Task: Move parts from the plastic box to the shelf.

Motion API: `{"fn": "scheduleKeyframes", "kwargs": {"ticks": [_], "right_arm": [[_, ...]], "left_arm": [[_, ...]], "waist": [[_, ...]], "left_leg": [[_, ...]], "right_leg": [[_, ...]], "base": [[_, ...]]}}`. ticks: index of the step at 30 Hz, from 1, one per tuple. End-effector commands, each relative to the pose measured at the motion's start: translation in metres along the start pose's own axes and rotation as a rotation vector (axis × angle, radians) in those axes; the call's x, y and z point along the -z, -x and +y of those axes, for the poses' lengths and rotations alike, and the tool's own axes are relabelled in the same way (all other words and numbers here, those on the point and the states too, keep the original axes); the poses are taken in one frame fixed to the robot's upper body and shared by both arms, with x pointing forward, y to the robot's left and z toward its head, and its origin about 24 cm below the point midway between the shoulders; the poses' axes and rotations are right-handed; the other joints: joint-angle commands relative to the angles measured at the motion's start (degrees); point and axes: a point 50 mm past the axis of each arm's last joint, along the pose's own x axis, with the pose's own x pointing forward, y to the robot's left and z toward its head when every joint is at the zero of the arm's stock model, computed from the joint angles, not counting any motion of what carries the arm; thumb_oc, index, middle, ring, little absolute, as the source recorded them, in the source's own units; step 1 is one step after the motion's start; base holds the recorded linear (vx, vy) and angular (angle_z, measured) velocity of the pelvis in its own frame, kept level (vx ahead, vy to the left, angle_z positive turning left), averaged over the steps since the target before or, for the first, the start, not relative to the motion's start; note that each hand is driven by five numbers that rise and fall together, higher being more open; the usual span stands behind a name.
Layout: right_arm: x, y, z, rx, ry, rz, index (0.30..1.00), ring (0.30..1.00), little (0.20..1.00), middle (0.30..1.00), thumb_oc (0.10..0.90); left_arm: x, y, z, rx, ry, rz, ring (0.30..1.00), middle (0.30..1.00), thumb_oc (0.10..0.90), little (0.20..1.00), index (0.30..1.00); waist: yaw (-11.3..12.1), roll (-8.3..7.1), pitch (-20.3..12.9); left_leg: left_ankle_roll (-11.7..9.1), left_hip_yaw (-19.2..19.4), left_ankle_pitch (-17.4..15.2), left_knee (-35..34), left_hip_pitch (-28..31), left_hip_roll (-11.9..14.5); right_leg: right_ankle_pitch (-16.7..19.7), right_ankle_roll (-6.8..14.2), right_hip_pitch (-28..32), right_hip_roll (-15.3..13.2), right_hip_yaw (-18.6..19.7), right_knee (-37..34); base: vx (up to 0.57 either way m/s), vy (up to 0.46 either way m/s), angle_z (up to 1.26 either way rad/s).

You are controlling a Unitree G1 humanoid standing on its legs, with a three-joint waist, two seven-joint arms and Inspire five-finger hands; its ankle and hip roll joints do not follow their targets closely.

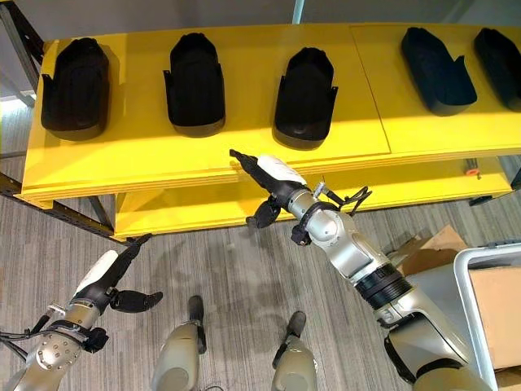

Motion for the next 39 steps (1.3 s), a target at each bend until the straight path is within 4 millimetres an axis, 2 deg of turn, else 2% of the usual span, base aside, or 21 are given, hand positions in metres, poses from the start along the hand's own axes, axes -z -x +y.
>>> {"fn": "scheduleKeyframes", "kwargs": {"ticks": [1,8,14,19,23,39], "right_arm": [[-0.027,-0.003,-0.043,0.206,0.086,-0.129,1.000,1.000,1.000,1.000,0.900],[-0.027,0.003,-0.078,0.300,0.211,-0.108,1.000,1.000,1.000,1.000,0.900],[-0.034,0.008,-0.101,0.351,0.308,-0.116,1.000,1.000,1.000,1.000,0.900],[-0.040,0.012,-0.110,0.371,0.351,-0.138,1.000,1.000,1.000,1.000,0.900],[-0.046,0.017,-0.119,0.372,0.404,-0.151,1.000,1.000,1.000,1.000,0.900],[-0.047,0.019,-0.136,0.369,0.474,-0.114,1.000,1.000,1.000,1.000,0.900]], "left_arm": [[-0.017,0.006,0.012,-0.078,-0.055,-0.108,1.000,1.000,0.900,1.000,1.000],[-0.018,0.005,0.013,-0.085,-0.055,-0.119,1.000,1.000,0.900,1.000,1.000],[-0.018,0.005,0.015,-0.091,-0.054,-0.117,1.000,1.000,0.900,1.000,1.000],[-0.018,0.005,0.015,-0.102,-0.054,-0.118,1.000,1.000,0.900,1.000,1.000],[-0.017,0.005,0.017,-0.119,-0.055,-0.110,1.000,1.000,0.900,1.000,1.000],[-0.015,0.008,0.025,-0.151,-0.069,-0.096,1.000,1.000,0.900,1.000,1.000]], "waist": [[-0.7,-1.20,-4.1],[-1.1,-0.10,-2.4],[-1.3,0.13,-1.8],[-1.5,0.08,-1.5],[-1.8,-0.73,-1.5],[-1.5,-1.82,-0.5]], "left_leg": [[0.3,1.6,-5.3,0.3,2.3,2.8],[0.1,2.1,-4.8,0.4,0.8,2.9],[-0.1,2.3,-4.5,-0.1,0.4,3.1],[-0.2,2.5,-4.4,-0.2,0.4,3.3],[-0.4,2.5,-4.3,-0.7,0.7,3.9],[-0.8,1.8,-4.0,-0.9,-0.3,4.5]], "right_leg": [[-1.3,-0.4,-7.3,-3.2,3.9,3.4],[-1.0,-0.4,-10.1,-3.4,5.0,4.2],[-1.2,-0.5,-11.5,-3.2,5.5,4.9],[-1.3,-0.6,-12.3,-3.1,5.8,5.5],[-1.8,-0.8,-12.8,-2.4,5.8,6.1],[-2.4,-1.3,-14.2,-1.5,5.7,7.4]], "base": [[-0.02,-0.004,-0.03],[-0.03,-0.012,-0.06],[0.00,-0.004,-0.01],[0.00,-0.021,-0.05],[0.01,-0.044,-0.02],[0.00,0.000,0.00]]}}
